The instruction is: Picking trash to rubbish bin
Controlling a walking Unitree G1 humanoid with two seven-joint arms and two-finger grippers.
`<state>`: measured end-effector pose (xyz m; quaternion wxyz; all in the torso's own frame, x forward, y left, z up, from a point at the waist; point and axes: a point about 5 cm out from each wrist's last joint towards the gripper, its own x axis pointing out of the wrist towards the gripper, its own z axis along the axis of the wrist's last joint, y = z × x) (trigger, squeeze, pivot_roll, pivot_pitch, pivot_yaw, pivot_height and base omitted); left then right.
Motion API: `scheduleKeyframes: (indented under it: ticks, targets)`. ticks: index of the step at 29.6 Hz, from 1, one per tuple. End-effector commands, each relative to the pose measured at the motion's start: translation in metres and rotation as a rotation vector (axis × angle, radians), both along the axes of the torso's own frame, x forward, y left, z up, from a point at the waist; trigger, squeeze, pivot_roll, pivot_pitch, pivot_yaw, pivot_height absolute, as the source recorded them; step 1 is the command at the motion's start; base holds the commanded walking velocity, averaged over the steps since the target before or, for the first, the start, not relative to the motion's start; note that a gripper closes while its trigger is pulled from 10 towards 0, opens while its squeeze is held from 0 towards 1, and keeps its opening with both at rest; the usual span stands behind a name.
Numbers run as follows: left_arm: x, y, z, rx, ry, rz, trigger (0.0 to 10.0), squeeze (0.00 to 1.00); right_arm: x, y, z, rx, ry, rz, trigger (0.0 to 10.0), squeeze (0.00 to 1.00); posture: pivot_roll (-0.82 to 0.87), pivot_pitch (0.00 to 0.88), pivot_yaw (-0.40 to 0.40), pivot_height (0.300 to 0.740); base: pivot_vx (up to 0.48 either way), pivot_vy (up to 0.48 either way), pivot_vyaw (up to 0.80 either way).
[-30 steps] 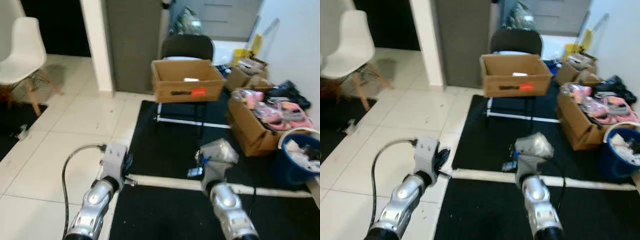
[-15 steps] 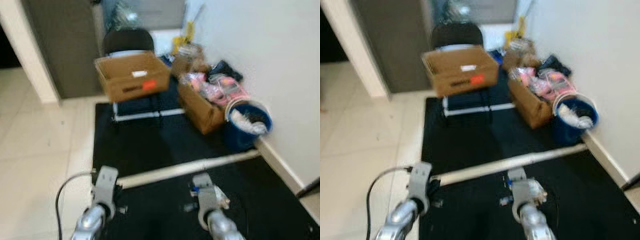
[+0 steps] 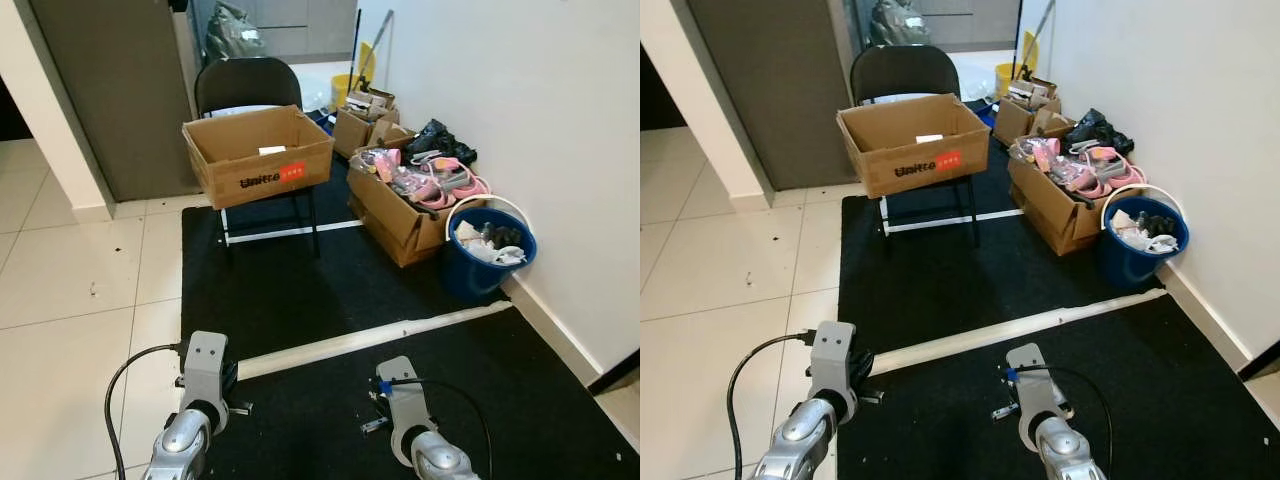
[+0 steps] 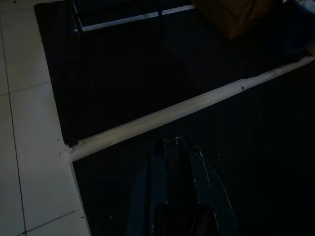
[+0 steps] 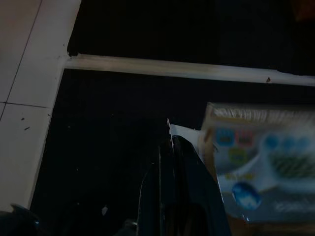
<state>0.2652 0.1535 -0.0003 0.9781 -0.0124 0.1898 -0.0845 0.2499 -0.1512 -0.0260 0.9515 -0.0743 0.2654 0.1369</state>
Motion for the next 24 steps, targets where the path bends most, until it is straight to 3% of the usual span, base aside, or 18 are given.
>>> scheduleKeyframes:
  ticks: [1,24]
  targets:
    - [-0.0033,0.0019,-0.0033,0.012,0.008,-0.001,10.0,0.0,-0.0048,-0.0015,-0.0044,-0.013,0.015,0.008,10.0,0.0,-0.03,0.062,0.018,0.74,0.315,0.0,0.0]
    - [0.0009,0.0036,-0.0028,0.007,-0.008,-0.009,10.0,0.0,-0.0028,0.0012,-0.005,-0.014,-0.001,0.016,10.0,0.0,-0.03,0.049,0.02,0.74,0.34,0.0,0.0]
